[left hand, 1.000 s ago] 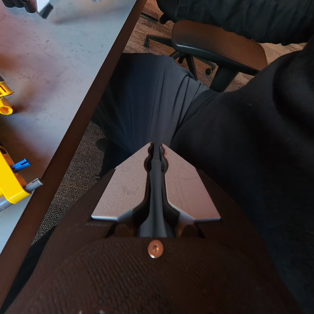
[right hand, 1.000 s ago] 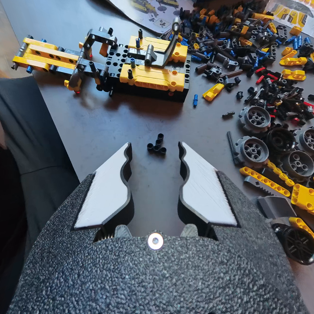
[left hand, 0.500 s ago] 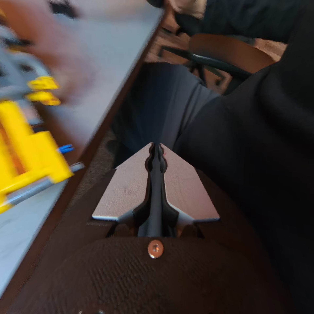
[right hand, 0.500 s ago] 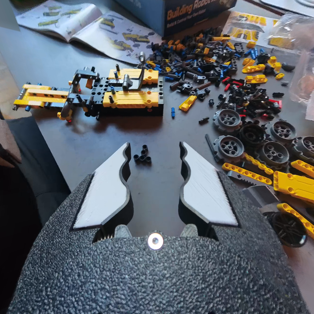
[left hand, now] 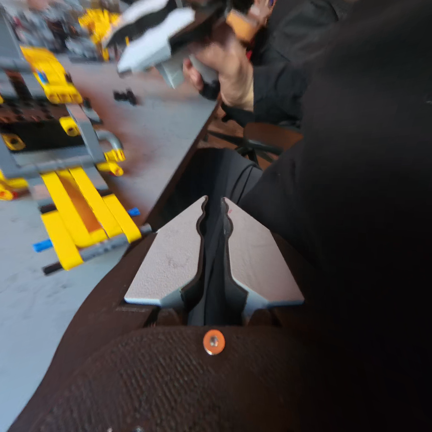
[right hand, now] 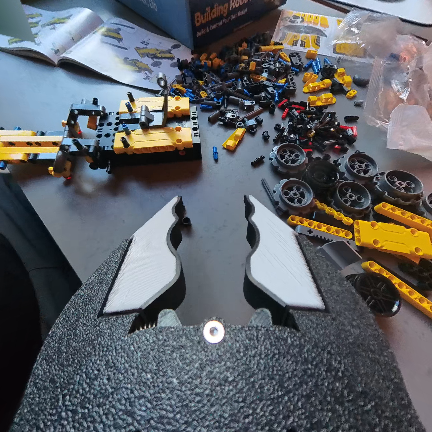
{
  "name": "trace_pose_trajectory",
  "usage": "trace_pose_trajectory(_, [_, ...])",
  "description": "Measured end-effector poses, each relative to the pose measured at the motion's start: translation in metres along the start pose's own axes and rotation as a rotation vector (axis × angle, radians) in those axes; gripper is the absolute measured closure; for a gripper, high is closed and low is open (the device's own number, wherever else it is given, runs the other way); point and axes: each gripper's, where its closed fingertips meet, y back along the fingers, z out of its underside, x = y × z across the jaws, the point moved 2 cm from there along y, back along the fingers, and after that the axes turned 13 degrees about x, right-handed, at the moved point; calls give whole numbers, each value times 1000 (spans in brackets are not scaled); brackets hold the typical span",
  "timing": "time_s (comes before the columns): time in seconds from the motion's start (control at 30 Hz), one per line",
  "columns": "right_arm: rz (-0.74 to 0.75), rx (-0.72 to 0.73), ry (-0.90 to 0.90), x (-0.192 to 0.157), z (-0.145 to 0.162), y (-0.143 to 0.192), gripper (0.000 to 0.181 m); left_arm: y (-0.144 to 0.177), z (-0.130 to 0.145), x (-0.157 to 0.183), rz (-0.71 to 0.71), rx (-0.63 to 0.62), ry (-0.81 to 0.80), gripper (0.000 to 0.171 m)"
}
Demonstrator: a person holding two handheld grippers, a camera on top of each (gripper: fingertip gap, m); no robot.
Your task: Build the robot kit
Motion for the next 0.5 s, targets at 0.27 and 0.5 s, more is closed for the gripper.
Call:
trace_pose_trajectory(0.27, [-35, 24, 18, -6, -3, 2, 115, -17, 21, 23, 43, -125, -28, 170])
trace_pose_trajectory(0.5, [-155, -106, 15, -27, 14, -1, 144, -31, 43, 12, -49, -215, -80, 167])
